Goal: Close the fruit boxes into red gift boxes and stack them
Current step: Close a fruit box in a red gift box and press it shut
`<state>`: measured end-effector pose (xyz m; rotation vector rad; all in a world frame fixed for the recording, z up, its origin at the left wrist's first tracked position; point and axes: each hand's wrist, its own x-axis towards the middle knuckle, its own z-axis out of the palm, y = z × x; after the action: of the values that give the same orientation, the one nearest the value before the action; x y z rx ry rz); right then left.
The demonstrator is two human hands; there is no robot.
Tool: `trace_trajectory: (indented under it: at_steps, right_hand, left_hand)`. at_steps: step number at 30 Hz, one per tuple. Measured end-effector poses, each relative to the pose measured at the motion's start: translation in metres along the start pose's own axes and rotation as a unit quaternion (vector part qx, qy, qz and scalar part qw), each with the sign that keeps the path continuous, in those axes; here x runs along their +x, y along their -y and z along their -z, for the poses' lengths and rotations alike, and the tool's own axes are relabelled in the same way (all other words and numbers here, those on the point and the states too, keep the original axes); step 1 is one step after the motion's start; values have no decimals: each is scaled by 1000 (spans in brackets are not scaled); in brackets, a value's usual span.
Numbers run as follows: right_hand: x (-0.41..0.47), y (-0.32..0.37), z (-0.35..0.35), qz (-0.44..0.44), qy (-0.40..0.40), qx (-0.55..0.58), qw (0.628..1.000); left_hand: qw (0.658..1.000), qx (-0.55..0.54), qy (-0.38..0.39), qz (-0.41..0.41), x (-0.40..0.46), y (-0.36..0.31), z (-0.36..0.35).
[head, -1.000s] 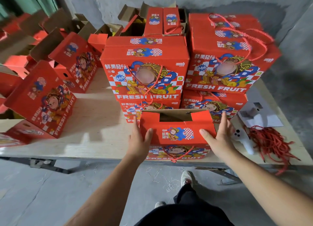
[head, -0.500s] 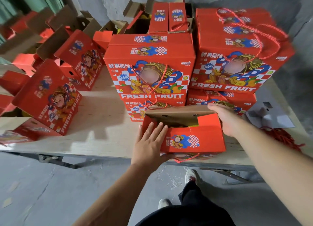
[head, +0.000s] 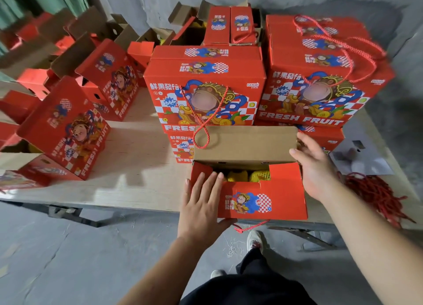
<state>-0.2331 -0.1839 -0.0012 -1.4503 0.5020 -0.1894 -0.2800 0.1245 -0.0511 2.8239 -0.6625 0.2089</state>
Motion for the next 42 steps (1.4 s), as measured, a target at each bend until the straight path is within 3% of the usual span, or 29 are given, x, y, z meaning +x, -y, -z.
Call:
trace_trajectory:
  at_steps: [2, 4, 6, 9, 11, 14, 15, 17, 19, 21, 24, 26, 30, 33, 37, 39, 42]
  right_hand:
    - [-1, 10, 4, 24, 5, -44, 999]
    - [-7, 14, 8, 68, 57, -192, 977]
    - [-12, 10, 14, 93, 151, -335, 925]
    - [-13, 3, 22, 64, 282, -491, 822]
    - [-9, 3, 19, 62, 268, -522, 807]
    - [-4, 0, 7, 109, 177, -545, 812]
    - [-2, -2, 3, 150, 155, -560, 800]
    - [4, -6, -1, 220, 145, -592, 761]
    - [12, -2, -4, 218, 160, -611, 744]
    - [22, 8, -8, 172, 178, -636, 731]
    - [30, 17, -12, 201, 191, -720, 637]
    - [31, 18, -13, 244, 174, -747, 594]
    - [23, 3, -15, 228, 151, -755, 596]
    - [15, -15, -16, 173, 159, -741, 629]
    - [30, -14, -15, 100, 235, -709, 658]
    - [26, -14, -15, 91, 236, -677, 691]
    - [7, -22, -12, 164, 144, -592, 776]
  left_hand:
    - [999, -33, -37, 21, 5, 2, -2]
    - [993, -65, -95, 17, 13, 6, -6]
    - [987, -91, -135, 1, 25, 13, -9]
    - [983, -133, -127, 7, 40, 16, -8]
    - [976, -143, -158, 33, 41, 17, -9]
    - [971, -92, -211, 65, 54, 19, -1]
    - [980, -64, -178, 63, 64, 20, 3]
    - [998, -31, -17, 58, 88, 20, 10]
    - [989, -22, 122, 76, 106, 20, 9]
    - [986, 6, 148, 76, 112, 21, 7]
    - [989, 58, 117, 63, 118, 25, 14]
    - [989, 90, 99, 59, 125, 29, 17]
    - [993, 70, 77, 65, 128, 32, 9]
    - [994, 41, 66, 73, 118, 35, -4]
    - [995, 36, 72, 53, 120, 36, -6]
    - [998, -11, 43, 52, 115, 37, -4]
    - [989, -120, -29, 88, 105, 34, 2]
